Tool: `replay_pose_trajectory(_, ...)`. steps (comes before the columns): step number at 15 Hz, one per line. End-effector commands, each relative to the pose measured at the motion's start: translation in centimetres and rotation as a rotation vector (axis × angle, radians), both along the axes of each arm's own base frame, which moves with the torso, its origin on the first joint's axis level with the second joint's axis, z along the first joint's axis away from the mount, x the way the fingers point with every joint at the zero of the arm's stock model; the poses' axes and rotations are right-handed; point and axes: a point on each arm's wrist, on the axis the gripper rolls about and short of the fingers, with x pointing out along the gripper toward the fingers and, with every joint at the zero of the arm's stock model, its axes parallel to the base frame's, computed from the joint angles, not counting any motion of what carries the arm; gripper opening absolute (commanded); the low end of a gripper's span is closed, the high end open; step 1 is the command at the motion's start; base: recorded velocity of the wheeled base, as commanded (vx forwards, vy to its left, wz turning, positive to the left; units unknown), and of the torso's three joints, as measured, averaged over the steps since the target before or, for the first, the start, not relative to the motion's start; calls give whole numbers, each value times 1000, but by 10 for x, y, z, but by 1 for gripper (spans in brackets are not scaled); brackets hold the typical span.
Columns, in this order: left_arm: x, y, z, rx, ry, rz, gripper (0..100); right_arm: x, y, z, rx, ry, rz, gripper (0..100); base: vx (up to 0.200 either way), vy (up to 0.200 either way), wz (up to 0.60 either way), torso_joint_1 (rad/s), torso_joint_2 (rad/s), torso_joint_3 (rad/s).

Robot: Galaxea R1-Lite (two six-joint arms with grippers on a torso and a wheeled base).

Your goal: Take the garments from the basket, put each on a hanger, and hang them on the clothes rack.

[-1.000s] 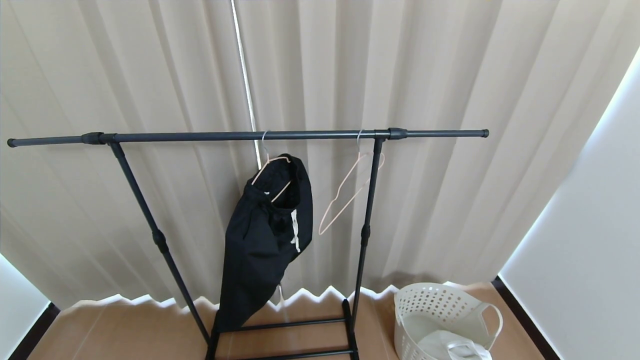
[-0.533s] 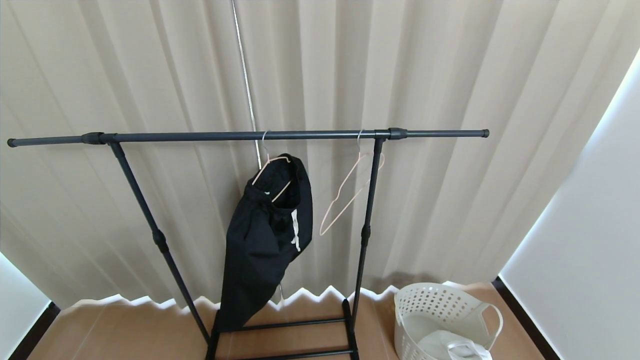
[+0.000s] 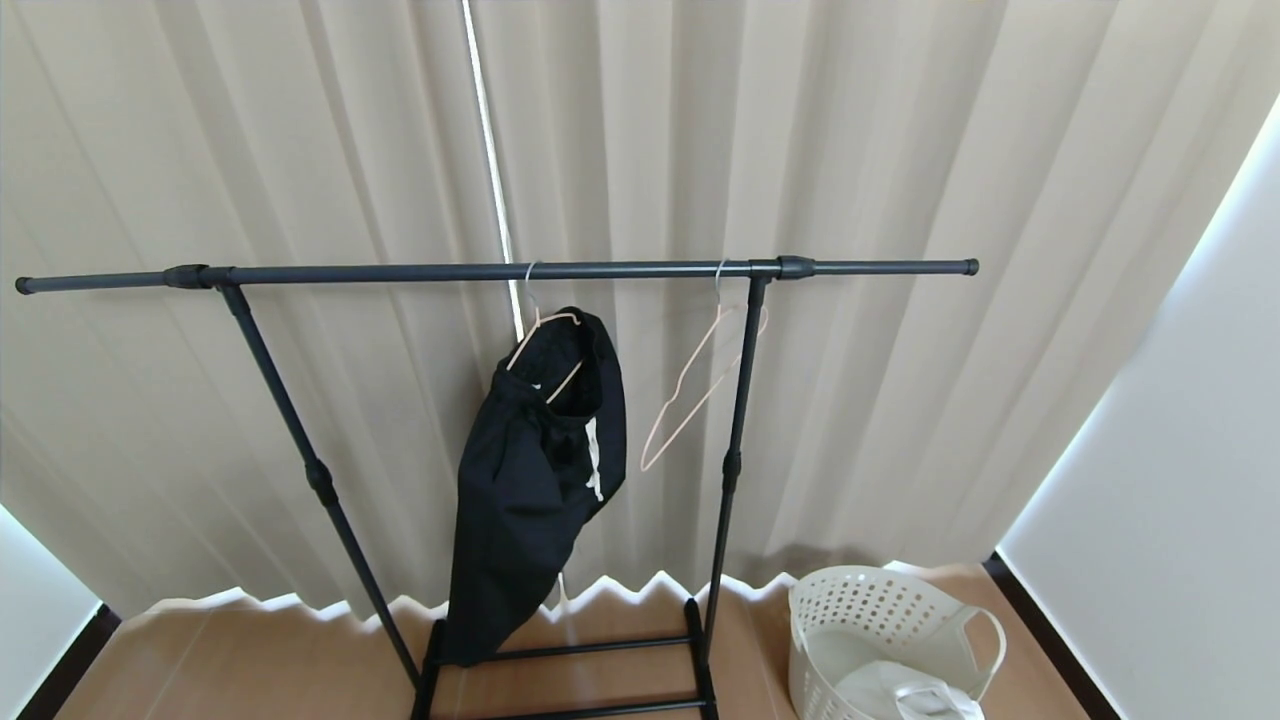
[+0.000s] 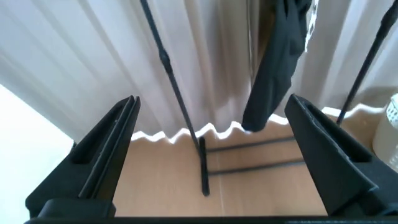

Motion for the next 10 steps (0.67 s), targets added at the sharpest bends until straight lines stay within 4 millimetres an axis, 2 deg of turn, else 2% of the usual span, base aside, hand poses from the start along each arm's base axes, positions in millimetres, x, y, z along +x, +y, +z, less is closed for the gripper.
replay_pose_trajectory(1, -5, -4, -4, -58, -53, -136, 100, -2, 0, 0, 0, -29, 16, 100, 0, 0, 0, 0, 0, 0)
replay_pose_trajectory(3, -5, -5, -5, -84, -44, -174, 100, -2, 0, 0, 1, -32, 33, 100, 0, 0, 0, 0, 0, 0)
replay_pose_trajectory(10, -5, -4, -6, -131, -24, -110, 100, -3, 2, 0, 27, -23, 99, 100, 0, 0, 0, 0, 0, 0)
